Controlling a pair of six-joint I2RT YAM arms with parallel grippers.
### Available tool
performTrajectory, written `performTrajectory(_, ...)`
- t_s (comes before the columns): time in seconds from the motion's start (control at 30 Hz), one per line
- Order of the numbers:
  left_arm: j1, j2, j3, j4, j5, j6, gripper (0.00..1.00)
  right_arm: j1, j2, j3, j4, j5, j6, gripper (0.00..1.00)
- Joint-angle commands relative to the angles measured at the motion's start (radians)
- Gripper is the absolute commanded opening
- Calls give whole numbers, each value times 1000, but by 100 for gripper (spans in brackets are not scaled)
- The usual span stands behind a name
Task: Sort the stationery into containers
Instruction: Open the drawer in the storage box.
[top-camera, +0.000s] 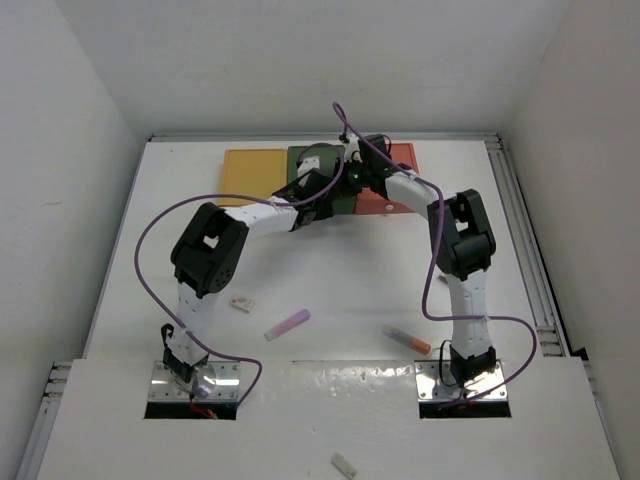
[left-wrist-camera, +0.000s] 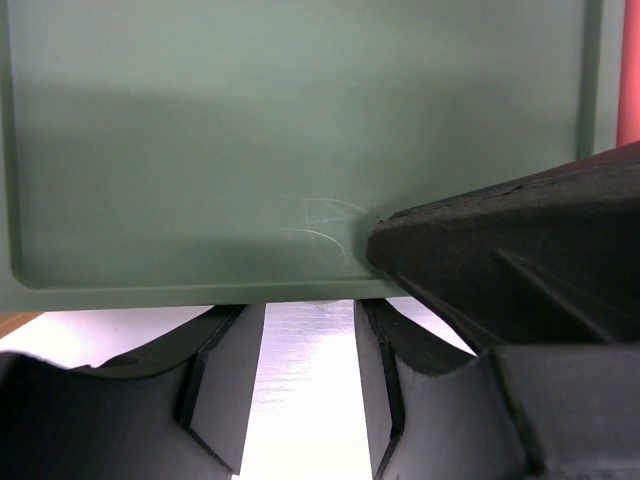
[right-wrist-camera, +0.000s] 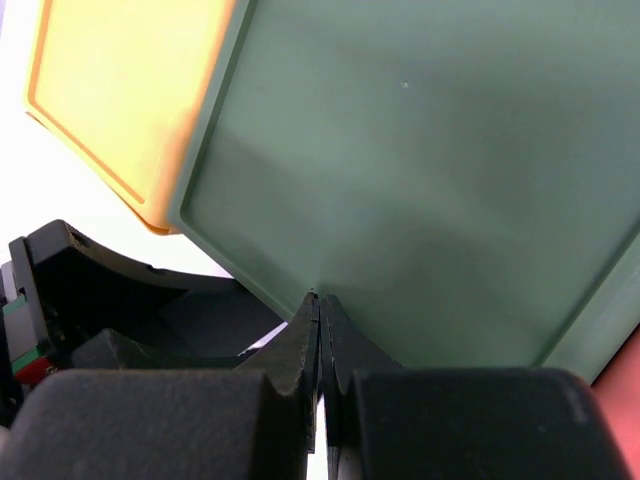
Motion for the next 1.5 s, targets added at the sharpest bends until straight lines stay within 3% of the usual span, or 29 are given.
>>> performTrajectory(0.0, -5, 0, 29, 38, -17, 7, 45, -3, 3, -5, 42, -16, -4, 0)
performTrajectory(0.2, 5, -4, 37, 35, -25, 15, 44, -1, 0, -8, 45, -18, -5, 0)
performTrajectory(0.37, 8, -11, 53, 24, -13, 12, 36, -1, 0, -15, 48, -18, -4, 0)
performTrajectory(0.47, 8, -11, 50, 22, 6, 4, 23, -1, 0, -17, 48, -18, -4, 0)
performTrajectory(0.83, -3, -37, 4, -4, 36, -22, 0, 2, 0, -12, 48, -18, -7, 0)
performTrajectory(1.47, -60, -204, -189, -99, 122, -88, 0, 0, 44, 23, 51, 21, -24, 0)
